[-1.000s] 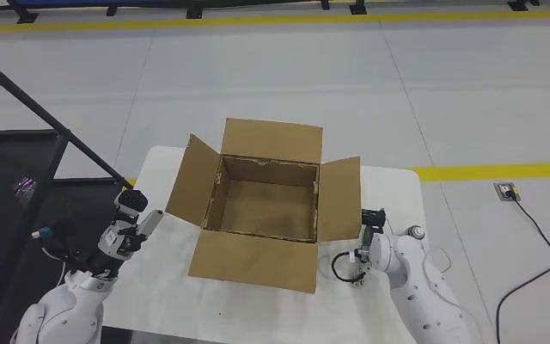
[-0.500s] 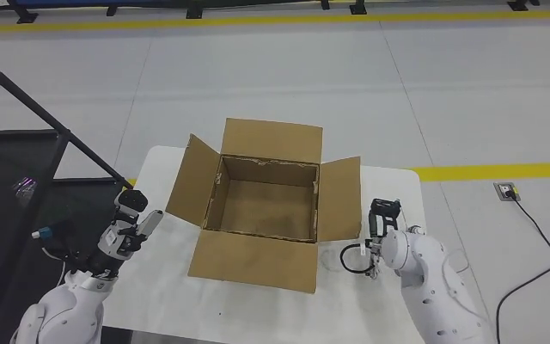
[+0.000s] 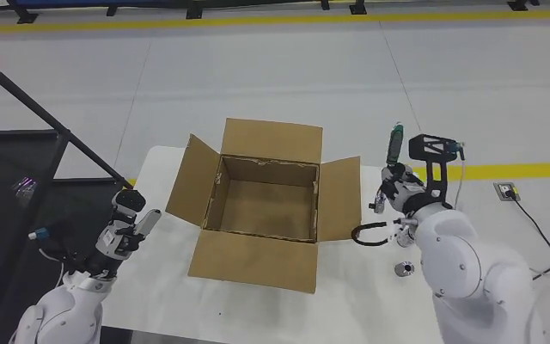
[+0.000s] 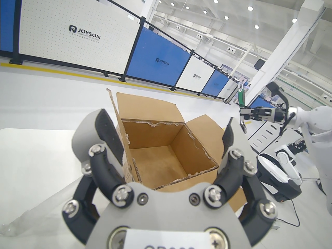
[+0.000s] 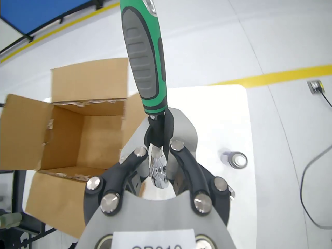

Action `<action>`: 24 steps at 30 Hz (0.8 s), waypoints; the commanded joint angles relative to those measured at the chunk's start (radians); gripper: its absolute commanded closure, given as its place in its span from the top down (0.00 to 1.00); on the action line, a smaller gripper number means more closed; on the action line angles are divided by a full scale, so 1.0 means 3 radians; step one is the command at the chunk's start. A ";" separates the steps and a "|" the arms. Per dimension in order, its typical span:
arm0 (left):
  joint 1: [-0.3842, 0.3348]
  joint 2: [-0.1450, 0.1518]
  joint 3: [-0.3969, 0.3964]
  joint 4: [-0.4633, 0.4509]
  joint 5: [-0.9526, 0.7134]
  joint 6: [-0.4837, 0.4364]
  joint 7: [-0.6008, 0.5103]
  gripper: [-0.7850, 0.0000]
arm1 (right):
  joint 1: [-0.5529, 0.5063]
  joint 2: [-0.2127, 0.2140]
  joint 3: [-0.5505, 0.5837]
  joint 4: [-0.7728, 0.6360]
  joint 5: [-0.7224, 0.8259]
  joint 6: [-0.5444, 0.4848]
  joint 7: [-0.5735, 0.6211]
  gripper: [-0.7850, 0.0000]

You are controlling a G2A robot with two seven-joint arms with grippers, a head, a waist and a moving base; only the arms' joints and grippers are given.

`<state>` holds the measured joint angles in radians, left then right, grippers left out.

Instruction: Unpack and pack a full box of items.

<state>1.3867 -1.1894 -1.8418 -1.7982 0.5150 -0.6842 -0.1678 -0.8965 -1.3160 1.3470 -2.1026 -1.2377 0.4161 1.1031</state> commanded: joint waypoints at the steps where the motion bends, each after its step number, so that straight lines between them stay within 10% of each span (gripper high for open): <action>1: 0.0010 0.0004 -0.0043 0.0012 0.0002 0.0036 0.0045 1.00 | 0.0242 -0.0032 -0.0271 0.0137 -0.0003 0.0016 -0.0014 0.00; 13: 0.0125 0.0033 -0.0307 0.0115 -0.0024 0.0056 0.0257 1.00 | 0.1567 -0.0516 -0.1981 0.2138 0.0654 0.0108 -0.0301 0.00; 24: 0.0188 0.0052 -0.0350 0.0096 -0.0068 0.0020 0.0282 1.00 | 0.2008 -0.1041 -0.2766 0.3775 0.0976 -0.0193 -0.0774 0.00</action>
<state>1.4431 -1.1742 -1.9474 -1.7695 0.4953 -0.6763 -0.0836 -0.2983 -1.6168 0.5304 -1.0094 -0.9404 0.3539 0.8818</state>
